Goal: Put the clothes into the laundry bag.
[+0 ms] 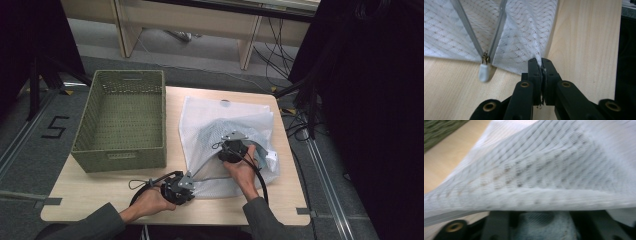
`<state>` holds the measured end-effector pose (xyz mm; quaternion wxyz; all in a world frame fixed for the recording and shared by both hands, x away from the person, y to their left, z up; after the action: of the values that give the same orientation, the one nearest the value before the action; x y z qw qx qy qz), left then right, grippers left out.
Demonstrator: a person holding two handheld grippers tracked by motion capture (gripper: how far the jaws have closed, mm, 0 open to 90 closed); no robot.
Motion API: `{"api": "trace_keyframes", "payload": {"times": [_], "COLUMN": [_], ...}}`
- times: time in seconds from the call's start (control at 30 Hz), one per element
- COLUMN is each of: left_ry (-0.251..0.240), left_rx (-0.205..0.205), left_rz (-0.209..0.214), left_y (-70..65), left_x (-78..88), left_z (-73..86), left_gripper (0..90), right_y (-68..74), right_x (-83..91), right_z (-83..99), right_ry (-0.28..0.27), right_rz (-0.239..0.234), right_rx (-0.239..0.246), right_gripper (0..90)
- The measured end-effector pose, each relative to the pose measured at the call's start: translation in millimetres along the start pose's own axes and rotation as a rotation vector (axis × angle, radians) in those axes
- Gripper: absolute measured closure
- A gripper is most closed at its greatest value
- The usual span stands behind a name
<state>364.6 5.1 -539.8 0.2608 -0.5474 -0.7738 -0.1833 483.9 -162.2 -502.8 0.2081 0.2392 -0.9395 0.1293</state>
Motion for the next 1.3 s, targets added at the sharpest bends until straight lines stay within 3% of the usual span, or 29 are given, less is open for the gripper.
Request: {"api": "trace_keyframes", "payload": {"times": [0.07, 0.1, 0.13, 0.2, 0.23, 0.37, 0.47, 0.53, 0.6, 0.63, 0.67, 0.77, 0.83, 0.87, 0.93, 1.0, 1.03, 1.07, 1.1, 1.13, 1.17, 1.2, 1.23, 1.27, 1.3], "left_ry": [-0.015, 0.015, 0.015, 0.005, 0.004, 0.055, 0.043, -0.004, -0.052, -0.062, -0.098, -0.123, -0.087, -0.069, -0.055, -0.066, -0.058, -0.046, -0.021, -0.021, -0.031, -0.029, -0.024, -0.043, -0.043], "left_rx": [0.011, 0.010, -0.022, 0.013, 0.023, 0.023, 0.007, 0.017, 0.015, -0.009, -0.040, -0.008, -0.039, -0.059, -0.052, -0.025, -0.029, -0.036, -0.060, -0.056, -0.028, -0.026, -0.034, -0.004, -0.004], "left_rz": [0.000, 0.011, 0.013, 0.006, 0.007, 0.050, 0.023, 0.012, 0.002, 0.001, -0.001, 0.003, 0.007, 0.002, -0.005, -0.016, -0.013, -0.006, 0.004, 0.017, 0.029, 0.027, 0.031, 0.035, 0.035], "left_y": [0.0, 0.5, 2.4, 0.2, 0.0, 3.4, 5.9, 3.5, -0.7, -1.5, -3.9, -9.0, -10.3, -9.6, -9.2, -9.7, -9.2, -9.2, -8.3, -8.3, -8.9, -9.4, -9.1, -9.2, -9.2], "left_x": [-0.8, 1.3, 2.1, 2.9, 3.7, 10.4, 17.6, 20.7, 24.1, 26.6, 26.5, 18.1, 8.7, 3.1, -8.3, -18.8, -22.5, -25.6, -27.8, -29.1, -30.1, -30.4, -30.0, -30.4, -30.4], "left_z": [-0.8, 0.5, 0.0, 1.0, 1.5, 4.8, 1.9, -6.1, -16.1, -20.4, -26.8, -30.2, -29.4, -28.9, -27.7, -27.1, -26.1, -24.6, -22.6, -21.6, -22.1, -22.5, -22.5, -21.3, -21.3], "left_gripper": [85.7, 85.6, 85.7, 85.7, 85.8, 84.2, 80.2, 76.3, 71.2, 65.5, 57.3, 50.8, 45.9, 40.7, 40.3, 41.9, 48.2, 48.2, 53.7, 61.1, 74.6, 74.6, 82.0, 84.0, 86.0], "right_y": [11.2, 12.5, 14.6, 12.9, 9.0, 4.6, 3.6, 4.5, 5.1, 7.7, 5.7, 4.6, 3.7, -0.3, 1.2, 1.7, 3.1, 3.1, 4.4, 5.4, 10.3, 10.3, 15.9, 17.2, 17.2], "right_x": [-1.1, -0.4, 1.0, 14.0, 27.6, 51.4, 68.3, 76.0, 81.0, 84.5, 87.8, 87.9, 90.6, 90.1, 91.7, 91.3, 91.4, 91.4, 90.5, 89.6, 84.9, 84.9, 84.0, 84.0, 84.0], "right_z": [6.8, 7.3, 5.9, -1.0, -8.0, -14.7, -12.2, -9.2, -7.1, -6.5, -4.9, -3.2, -2.2, -1.1, 0.0, 1.5, 3.9, 3.9, 5.3, 7.1, 12.0, 12.0, 16.6, 17.8, 17.8], "right_ry": [0.057, 0.048, 0.033, 0.055, 0.028, 0.009, 0.003, 0.007, 0.003, 0.017, 0.026, 0.012, 0.034, 0.018, 0.035, 0.031, 0.049, 0.049, 0.050, 0.059, 0.056, 0.056, 0.093, 0.114, 0.114], "right_rz": [-0.065, -0.072, -0.073, -0.118, -0.140, -0.182, -0.202, -0.231, -0.232, -0.233, -0.237, -0.228, -0.226, -0.232, -0.227, -0.228, -0.234, -0.234, -0.234, -0.239, -0.257, -0.257, -0.268, -0.269, -0.269], "right_rx": [-0.008, 0.022, 0.012, -0.034, -0.050, -0.075, -0.086, -0.077, -0.070, -0.102, -0.076, -0.085, -0.111, -0.074, -0.096, -0.093, -0.085, -0.085, -0.083, -0.075, -0.058, -0.058, -0.049, -0.050, -0.050], "right_gripper": [48.9, 47.8, 46.6, 45.0, 43.2, 42.3, 39.7, 39.5, 38.7, 38.7, 38.5, 38.3, 38.2, 37.9, 37.6, 37.4, 37.1, 37.1, 37.0, 36.4, 33.2, 33.2, 33.3, 33.4, 33.4]}}
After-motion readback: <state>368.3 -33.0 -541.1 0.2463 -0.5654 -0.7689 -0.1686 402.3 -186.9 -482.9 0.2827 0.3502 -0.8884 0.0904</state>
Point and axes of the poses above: each handheld gripper's, and its own axes: x roughly backward along the jaws, z roughly out of its underside, y roughly to its left, the point moved 5 cm from there along -x, roughly forward along the jaws, and after that the axes turned 15 degrees about -y, right-handed, at the moved point
